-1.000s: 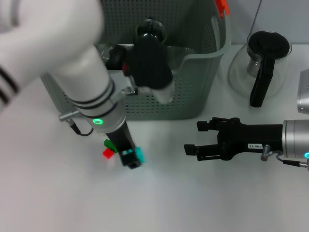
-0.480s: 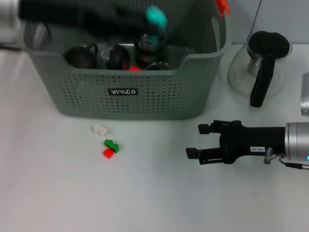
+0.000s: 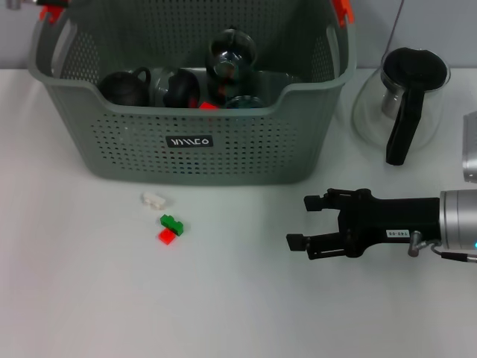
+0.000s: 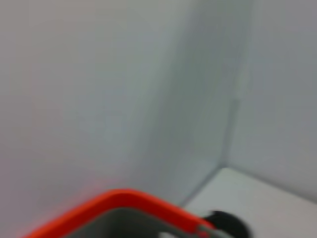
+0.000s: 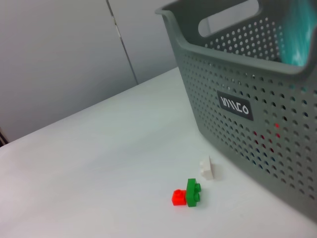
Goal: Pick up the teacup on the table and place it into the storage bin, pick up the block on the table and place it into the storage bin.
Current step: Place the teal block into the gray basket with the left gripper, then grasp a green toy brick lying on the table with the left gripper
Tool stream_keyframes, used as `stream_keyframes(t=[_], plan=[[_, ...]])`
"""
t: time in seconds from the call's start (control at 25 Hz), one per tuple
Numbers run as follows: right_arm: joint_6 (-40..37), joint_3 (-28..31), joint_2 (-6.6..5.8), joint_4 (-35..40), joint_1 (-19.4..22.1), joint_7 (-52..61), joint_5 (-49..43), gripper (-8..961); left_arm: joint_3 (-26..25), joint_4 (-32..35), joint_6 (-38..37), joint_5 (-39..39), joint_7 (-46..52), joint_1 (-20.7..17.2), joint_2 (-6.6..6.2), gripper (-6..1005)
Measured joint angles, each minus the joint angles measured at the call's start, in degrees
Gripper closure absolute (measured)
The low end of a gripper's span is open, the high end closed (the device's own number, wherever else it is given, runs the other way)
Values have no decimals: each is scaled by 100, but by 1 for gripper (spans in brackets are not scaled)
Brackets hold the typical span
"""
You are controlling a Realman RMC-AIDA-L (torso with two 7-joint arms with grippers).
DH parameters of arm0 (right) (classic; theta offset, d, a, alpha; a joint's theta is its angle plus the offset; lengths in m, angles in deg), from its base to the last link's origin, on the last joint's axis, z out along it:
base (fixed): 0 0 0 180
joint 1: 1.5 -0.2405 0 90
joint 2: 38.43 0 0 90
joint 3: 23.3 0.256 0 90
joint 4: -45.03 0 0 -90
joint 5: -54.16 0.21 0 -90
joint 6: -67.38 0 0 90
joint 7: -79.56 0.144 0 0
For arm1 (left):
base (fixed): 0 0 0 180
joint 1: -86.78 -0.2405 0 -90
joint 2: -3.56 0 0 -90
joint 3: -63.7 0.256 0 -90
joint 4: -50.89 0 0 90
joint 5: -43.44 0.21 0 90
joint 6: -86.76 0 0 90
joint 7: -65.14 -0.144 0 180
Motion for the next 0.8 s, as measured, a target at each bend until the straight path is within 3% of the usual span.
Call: stream_keyframes(t=[0.2,0.4,0.48,0.6,0.8], plan=[[-50,23,-32,11,1,0,-1,9,-35,241,154,-146,-8,-117,138,308],[-29,29,-40,14,-13,17,-8,8,43,993,-1466,-1033,-515,-583,283,123],[-4,44,-42,15,-16,28,-9,8,223,1329,-2314,-1129,-867,-814,397,93],[18,91,-35,12,-27,38,-9,8,786,1760,-2880,-830,-1172,-1218,536,47],[39,132,-9,4,-44,46,-9,9,1741,2108,-2602,617,-1588,-1783,883,47]])
